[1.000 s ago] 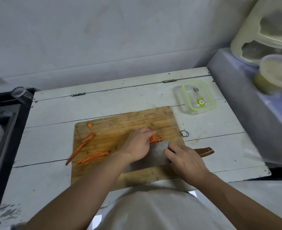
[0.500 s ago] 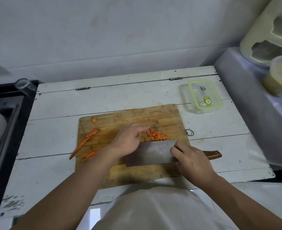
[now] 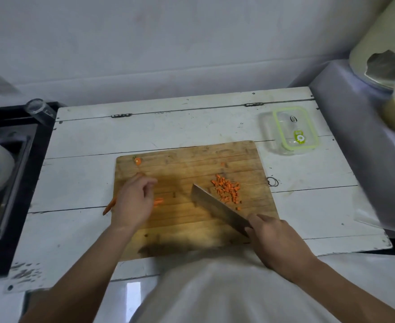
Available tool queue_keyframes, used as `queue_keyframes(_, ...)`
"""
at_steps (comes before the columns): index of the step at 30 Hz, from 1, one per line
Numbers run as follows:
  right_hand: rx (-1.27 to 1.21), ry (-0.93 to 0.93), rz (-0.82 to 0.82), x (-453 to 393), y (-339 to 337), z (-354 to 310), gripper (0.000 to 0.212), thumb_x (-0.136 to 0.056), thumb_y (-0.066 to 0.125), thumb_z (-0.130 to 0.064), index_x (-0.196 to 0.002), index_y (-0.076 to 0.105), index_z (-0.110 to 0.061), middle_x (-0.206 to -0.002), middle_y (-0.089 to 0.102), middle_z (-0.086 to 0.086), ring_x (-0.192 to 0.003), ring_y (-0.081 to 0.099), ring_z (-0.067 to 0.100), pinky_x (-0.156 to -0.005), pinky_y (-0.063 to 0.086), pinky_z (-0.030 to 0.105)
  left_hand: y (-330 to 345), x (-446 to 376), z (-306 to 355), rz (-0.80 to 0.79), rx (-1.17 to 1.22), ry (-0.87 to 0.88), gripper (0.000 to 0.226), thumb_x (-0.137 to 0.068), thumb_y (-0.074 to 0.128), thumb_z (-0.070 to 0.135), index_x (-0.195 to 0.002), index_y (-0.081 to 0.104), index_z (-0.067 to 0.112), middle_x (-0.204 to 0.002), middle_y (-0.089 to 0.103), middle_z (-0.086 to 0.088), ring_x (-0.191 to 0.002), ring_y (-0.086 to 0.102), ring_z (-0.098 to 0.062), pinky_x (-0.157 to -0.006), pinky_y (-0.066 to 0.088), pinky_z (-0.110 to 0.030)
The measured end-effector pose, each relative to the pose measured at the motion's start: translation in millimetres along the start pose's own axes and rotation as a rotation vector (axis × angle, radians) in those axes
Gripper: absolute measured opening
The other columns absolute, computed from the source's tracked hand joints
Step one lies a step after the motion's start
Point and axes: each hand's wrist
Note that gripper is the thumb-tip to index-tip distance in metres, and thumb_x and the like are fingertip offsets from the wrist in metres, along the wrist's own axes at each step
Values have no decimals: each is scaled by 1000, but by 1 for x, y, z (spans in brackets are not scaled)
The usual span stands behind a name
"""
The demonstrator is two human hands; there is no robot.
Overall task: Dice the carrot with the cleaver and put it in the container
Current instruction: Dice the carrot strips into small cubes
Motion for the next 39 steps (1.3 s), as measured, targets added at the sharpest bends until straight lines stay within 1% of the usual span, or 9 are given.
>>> queue_keyframes(6,88,115,2,-20,-6,22,19,-101,44,-32,-103,58,-20,-93,66,6,-77,63,36,-64,50,40,3,20,-34,-191,-323,134,60,-92,67,34,-148,48,24,-145,49,2,-140,36,-22,-118,33,-46)
queue_keyframes(9,63,152,11,-34,-12,23,14,-100,48,-31,-97,56,-20,-88,63,4,-78,61,35,-62,42,37,3,16,-40,-153,-334,136,43,-96,68,36,-136,60,22,-133,55,2,-132,44,-21,-114,38,-42)
queue_keyframes(13,-188,221,48,-45,-11,6,20,-98,56,-28,-80,48,-24,-72,53,-2,-71,54,30,-60,42,36,7,16,-26,-115,-307,90,16,-100,61,33,-114,67,26,-118,58,9,-114,55,-14,-98,48,-32)
queue_keyframes(17,-281,236,73,-56,-7,-18,11,-100,53,-29,-96,57,-19,-85,65,2,-81,60,29,-68,46,35,45,21,13,-133,-190,161,18,-101,60,34,-115,67,26,-112,54,8,-105,55,-13,-95,52,-35)
queue_keyframes(21,-166,216,57,-59,-2,-31,25,-104,43,-32,-121,55,-17,-98,69,9,-91,65,33,-68,48,37,70,34,29,-77,-107,247,37,-98,66,32,-133,62,23,-121,55,5,-111,54,-14,-97,51,-33)
queue_keyframes(23,-91,217,16,-55,1,-36,24,-106,37,-29,-122,50,-15,-99,69,12,-89,65,34,-64,42,36,69,40,18,-23,-101,373,40,-93,72,24,-132,64,18,-124,59,1,-112,55,-17,-94,53,-34)
queue_keyframes(26,-71,211,-13,-53,8,-46,19,-104,39,-17,-121,47,-15,-97,68,13,-85,66,36,-69,52,41,71,42,-2,33,-113,555,35,-91,72,10,-126,71,14,-123,65,-2,-105,58,-19,-87,56,-35)
queue_keyframes(33,-177,135,-24,-67,19,-74,15,-101,45,-18,-112,55,-16,-94,68,10,-86,67,32,-72,56,43,73,40,3,27,-107,622,32,-92,64,7,-121,73,11,-120,67,-4,-102,57,-21,-80,57,-34)
queue_keyframes(39,-193,201,44,-61,12,-52,25,-105,42,-25,-120,55,-11,-91,68,13,-82,63,35,-63,41,35,64,34,-8,-17,-109,643,38,-85,72,-5,-120,71,10,-119,65,-6,-104,60,-23,-84,57,-37)
Point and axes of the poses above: each hand's wrist, its own x-axis away from the middle knuckle, its own y-axis out of the palm, z = x × y
